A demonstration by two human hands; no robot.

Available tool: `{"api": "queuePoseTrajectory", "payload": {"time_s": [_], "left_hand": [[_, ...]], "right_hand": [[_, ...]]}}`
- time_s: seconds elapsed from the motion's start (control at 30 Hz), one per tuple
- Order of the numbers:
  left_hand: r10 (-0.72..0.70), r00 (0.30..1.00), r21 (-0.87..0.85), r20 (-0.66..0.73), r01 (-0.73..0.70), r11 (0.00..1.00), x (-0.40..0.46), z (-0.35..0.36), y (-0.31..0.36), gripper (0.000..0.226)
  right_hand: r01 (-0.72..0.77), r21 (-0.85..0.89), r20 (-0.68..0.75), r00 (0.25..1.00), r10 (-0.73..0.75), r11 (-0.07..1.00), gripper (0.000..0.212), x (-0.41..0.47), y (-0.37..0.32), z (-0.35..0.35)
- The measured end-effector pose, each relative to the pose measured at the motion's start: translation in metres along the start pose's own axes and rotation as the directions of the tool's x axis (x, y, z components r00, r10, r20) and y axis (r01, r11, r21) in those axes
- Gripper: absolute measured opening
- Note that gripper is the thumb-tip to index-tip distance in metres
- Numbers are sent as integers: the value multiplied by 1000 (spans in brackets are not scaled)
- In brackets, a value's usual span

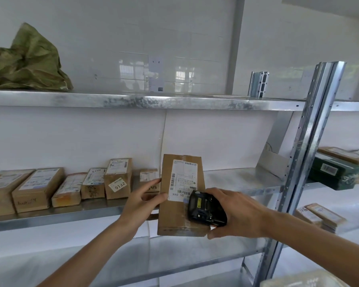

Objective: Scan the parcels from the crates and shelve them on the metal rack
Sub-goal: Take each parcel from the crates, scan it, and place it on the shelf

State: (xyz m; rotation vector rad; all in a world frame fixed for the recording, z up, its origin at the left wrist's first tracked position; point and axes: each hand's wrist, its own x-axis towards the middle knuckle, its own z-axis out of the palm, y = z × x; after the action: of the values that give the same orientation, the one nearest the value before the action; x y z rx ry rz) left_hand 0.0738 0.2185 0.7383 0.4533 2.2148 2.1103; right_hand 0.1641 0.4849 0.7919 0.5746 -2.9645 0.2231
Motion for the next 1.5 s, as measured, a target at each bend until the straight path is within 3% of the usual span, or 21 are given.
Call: {"api": "queuePoseTrajectory", "payload": {"time_s": [0.27, 0.63, 0.93, 1.1, 1.17, 1.23, 1.5], "left_hand": [[-79, 992, 60, -99, 85, 995, 52, 26, -30, 47], [-174, 981, 83, -88, 181, 980, 88, 25, -67, 42], [-91, 995, 224, -47, 99, 970, 115, 15, -86, 65], [-67, 998, 251, 20, 60, 966, 118, 4, -93, 107], [-76, 996, 218, 45, 65, 974, 120, 1, -94, 115], [-61, 997, 232, 42, 50, 972, 123, -1, -93, 117], [-20, 999, 223, -31, 27, 975, 141, -7, -91, 102]], "right_hand": [[63, 58, 14, 998, -64, 996, 84, 47, 76, 22], [94, 161, 118, 986, -114, 983, 64, 116, 119, 53], [33, 195, 154, 986, -64, 980, 68, 149, 133, 70], [18, 202, 145, 988, -48, 979, 51, 158, 136, 73], [23, 215, 129, 990, -52, 976, 60, 162, 136, 72], [33, 221, 125, 990, -61, 975, 69, 168, 136, 72], [19, 243, 109, 993, -47, 970, 48, 196, 143, 79]]}}
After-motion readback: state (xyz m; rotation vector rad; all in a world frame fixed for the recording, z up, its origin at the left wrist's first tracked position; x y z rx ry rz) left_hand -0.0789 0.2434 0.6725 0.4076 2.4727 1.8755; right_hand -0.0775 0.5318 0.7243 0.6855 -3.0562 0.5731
